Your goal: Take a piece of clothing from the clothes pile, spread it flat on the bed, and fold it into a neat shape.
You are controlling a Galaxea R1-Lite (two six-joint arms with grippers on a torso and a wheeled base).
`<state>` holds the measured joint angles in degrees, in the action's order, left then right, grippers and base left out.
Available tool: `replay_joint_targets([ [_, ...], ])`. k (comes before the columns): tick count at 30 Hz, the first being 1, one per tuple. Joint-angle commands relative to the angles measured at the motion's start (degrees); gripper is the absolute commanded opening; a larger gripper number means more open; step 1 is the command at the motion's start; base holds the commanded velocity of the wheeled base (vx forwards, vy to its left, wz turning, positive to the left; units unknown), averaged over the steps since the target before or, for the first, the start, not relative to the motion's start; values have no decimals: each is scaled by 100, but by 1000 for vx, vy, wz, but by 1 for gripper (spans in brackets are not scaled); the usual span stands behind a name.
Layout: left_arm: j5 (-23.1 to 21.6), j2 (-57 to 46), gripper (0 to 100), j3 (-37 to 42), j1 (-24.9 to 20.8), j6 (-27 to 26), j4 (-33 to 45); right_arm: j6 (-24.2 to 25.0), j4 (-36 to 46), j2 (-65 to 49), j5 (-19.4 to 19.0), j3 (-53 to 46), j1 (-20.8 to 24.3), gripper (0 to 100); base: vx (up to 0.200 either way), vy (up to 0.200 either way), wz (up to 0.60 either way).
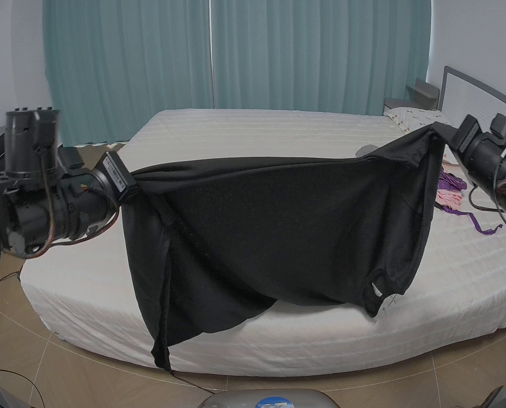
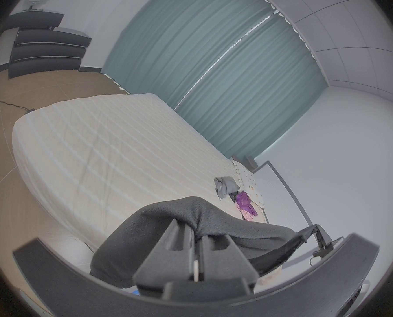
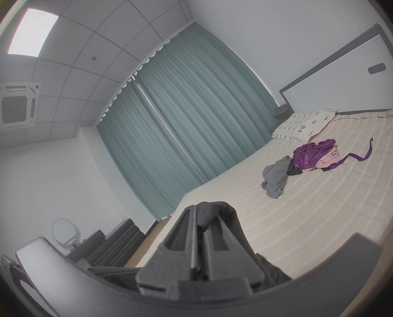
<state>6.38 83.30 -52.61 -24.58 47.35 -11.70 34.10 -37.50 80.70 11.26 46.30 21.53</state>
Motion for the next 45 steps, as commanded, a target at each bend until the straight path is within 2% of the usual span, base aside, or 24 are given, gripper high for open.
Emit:
replay_joint_targets([
  [1,-57,1303,0,-812,366,-6,19,-70,-38,1290,16,740,-184,0,200,0,0],
  [9,-128,2358,0,-1612,445,2,28,-254,-47,2538,34,1795,-246,0,200,0,0],
  [17,-137,3351,0,-2095,506,-6,19,-263,-170,3567,51,2296,-246,0,200,0,0],
  [23,-75,4291,0,-2288,542,-6,1,-237,-196,4454,78,2410,-246,0,0,0,0],
  [36,-75,5109,0,-2614,550,407,10,141,-214,5720,174,2788,-237,0,0,0,0],
  [37,-75,5188,100,-2657,559,451,19,132,-214,5834,174,2797,-228,0,0,0,0],
  [38,-84,5258,100,-2710,559,512,28,132,-214,5948,166,2806,-210,100,0,0,0],
  [45,-75,5583,100,-2737,524,539,107,229,-153,6449,183,2823,-210,100,0,0,0],
])
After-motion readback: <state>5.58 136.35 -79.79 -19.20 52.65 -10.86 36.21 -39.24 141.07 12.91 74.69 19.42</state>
